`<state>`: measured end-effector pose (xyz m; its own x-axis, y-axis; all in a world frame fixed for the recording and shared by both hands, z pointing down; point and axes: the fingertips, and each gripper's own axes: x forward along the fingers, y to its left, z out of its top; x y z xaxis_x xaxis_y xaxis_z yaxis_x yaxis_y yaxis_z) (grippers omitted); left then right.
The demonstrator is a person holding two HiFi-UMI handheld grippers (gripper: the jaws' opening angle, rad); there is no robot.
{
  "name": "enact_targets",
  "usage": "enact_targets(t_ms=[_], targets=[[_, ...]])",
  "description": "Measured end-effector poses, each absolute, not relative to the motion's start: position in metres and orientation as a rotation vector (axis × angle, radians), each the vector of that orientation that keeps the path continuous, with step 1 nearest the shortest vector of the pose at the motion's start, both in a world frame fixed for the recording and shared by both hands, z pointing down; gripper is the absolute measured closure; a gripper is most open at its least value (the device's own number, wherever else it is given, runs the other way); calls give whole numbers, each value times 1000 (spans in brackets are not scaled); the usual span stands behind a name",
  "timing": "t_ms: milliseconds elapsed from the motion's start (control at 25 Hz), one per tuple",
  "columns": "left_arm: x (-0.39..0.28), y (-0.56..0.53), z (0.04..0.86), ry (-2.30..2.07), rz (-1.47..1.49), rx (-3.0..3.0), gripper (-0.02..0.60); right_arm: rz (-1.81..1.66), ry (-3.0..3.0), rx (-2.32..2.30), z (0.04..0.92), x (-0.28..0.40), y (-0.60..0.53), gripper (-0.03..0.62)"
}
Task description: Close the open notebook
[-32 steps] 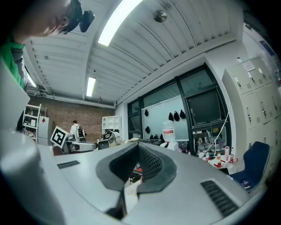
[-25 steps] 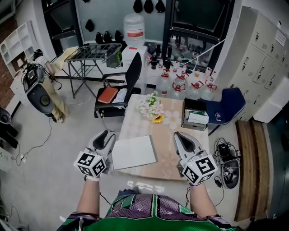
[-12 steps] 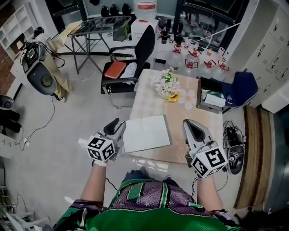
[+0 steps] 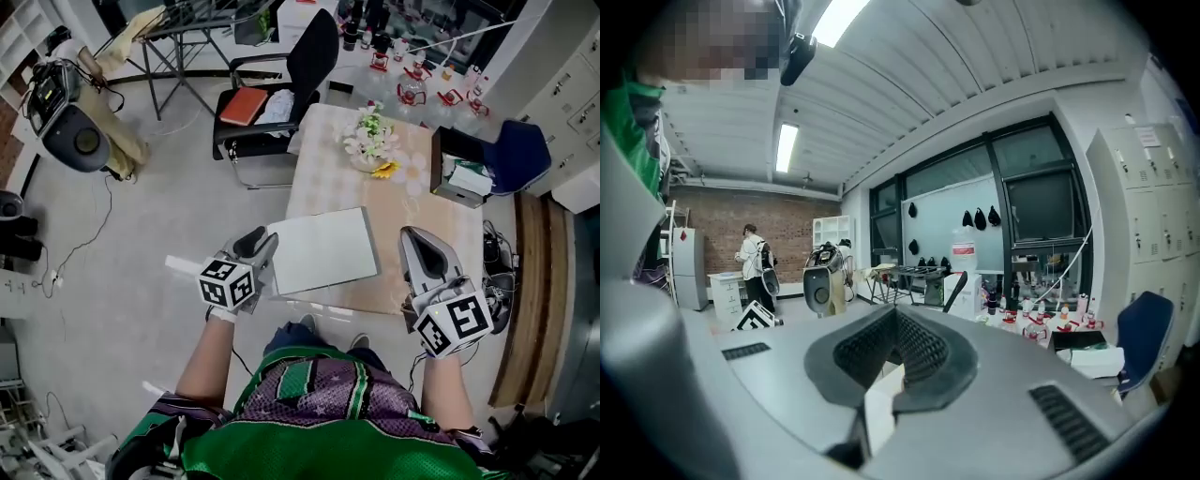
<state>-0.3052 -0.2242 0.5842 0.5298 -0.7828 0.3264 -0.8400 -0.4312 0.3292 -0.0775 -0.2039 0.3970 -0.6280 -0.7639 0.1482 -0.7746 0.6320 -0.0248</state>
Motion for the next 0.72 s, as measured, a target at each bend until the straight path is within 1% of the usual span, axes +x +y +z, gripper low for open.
enact_targets(t_ms=[720], targets=[[-313,-244,702,-1186,286,2133,430,220,-2630,1280,438,-106,-214,594]])
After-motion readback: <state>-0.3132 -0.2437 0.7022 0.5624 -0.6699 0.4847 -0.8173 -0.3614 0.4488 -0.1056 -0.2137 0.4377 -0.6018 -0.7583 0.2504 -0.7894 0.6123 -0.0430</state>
